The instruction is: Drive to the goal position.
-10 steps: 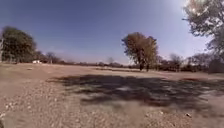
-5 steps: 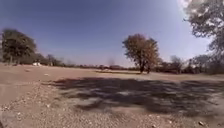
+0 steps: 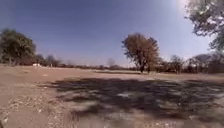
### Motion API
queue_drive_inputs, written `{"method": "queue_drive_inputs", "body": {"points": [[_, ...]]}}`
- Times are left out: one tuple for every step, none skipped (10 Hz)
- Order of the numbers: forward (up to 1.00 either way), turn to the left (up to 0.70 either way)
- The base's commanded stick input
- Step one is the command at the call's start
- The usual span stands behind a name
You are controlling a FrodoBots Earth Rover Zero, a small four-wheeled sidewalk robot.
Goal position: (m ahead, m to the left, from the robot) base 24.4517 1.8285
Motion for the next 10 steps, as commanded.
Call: {"method": "queue_drive_inputs", "body": {"points": [[0.5, 0.0], [0.5, 0.0], [0.5, 0.0], [0.5, 0.0], [0.5, 0.0], [0.5, 0.0], [0.5, 0.0], [0.5, 0.0], [0.5, 0.0], [0.5, 0.0]]}}
